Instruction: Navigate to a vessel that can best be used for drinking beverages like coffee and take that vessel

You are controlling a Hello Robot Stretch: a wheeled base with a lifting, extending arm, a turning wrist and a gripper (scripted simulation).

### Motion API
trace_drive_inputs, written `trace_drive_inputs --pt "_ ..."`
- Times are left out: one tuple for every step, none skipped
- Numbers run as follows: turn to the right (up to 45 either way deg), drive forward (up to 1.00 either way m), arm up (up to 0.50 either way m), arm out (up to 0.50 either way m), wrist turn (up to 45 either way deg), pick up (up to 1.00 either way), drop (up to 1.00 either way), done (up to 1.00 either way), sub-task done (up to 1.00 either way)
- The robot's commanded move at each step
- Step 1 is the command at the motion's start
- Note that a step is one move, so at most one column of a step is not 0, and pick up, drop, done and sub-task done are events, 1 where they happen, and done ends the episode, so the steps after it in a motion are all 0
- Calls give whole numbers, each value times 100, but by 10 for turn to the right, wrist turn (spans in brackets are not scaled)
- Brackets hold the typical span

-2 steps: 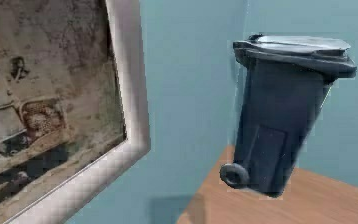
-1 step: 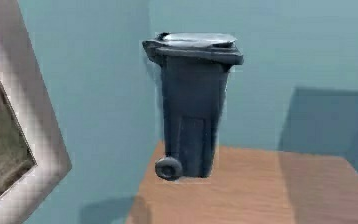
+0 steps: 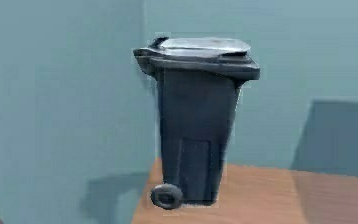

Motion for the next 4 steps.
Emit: trace_drive_inputs --pt "450 0 0 0 0 0 0 0 0" --pt "360 0 0 0 0 0 0 0 0" --pt "0 50 0 0 0 0 0 0 0" --pt "180 0 0 0 0 0 0 0 0"
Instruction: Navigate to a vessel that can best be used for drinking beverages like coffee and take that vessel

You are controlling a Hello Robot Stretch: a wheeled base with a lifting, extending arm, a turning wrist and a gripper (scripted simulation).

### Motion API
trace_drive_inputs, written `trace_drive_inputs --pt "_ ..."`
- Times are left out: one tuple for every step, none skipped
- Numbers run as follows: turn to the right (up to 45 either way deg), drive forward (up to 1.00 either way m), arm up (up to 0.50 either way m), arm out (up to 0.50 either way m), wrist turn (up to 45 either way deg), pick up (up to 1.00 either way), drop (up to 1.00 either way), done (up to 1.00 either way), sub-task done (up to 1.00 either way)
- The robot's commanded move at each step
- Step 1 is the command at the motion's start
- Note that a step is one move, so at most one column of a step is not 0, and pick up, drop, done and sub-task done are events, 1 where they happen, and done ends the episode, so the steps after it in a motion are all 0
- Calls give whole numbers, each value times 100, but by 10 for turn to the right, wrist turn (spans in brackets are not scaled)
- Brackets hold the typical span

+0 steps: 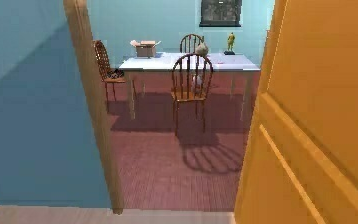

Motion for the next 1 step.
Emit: trace_drive_inputs --pt "0 100 0 0 0 0 0 0 0"
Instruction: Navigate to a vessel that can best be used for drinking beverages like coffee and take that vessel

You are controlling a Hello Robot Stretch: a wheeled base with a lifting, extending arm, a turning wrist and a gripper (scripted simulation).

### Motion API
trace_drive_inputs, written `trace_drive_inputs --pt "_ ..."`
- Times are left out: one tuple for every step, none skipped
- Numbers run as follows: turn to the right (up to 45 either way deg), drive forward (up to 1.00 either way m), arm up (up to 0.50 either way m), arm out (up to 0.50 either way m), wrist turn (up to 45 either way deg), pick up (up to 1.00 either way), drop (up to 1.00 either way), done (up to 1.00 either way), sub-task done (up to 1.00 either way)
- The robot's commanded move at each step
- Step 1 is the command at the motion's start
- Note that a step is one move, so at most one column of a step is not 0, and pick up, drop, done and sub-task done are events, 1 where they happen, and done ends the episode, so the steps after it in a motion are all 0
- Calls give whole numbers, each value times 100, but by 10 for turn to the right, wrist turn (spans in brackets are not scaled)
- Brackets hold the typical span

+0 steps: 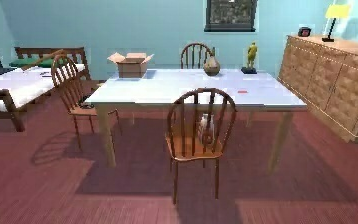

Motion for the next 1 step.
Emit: trace_drive_inputs --pt "60 0 0 0 0 0 0 0 0"
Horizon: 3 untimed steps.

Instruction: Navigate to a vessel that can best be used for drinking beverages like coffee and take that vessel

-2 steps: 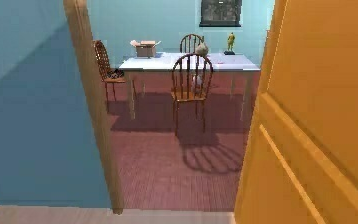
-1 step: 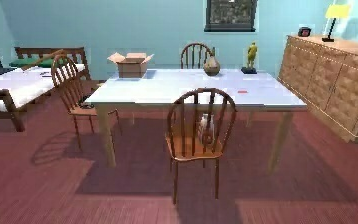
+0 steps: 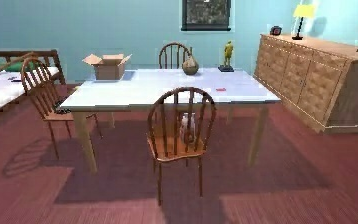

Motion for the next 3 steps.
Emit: trace_drive_inputs --pt "0 30 0 0 0 0 0 0 0" --pt "-450 0 0 0 0 0 0 0 0" --pt "-150 0 0 0 0 0 0 0 0"
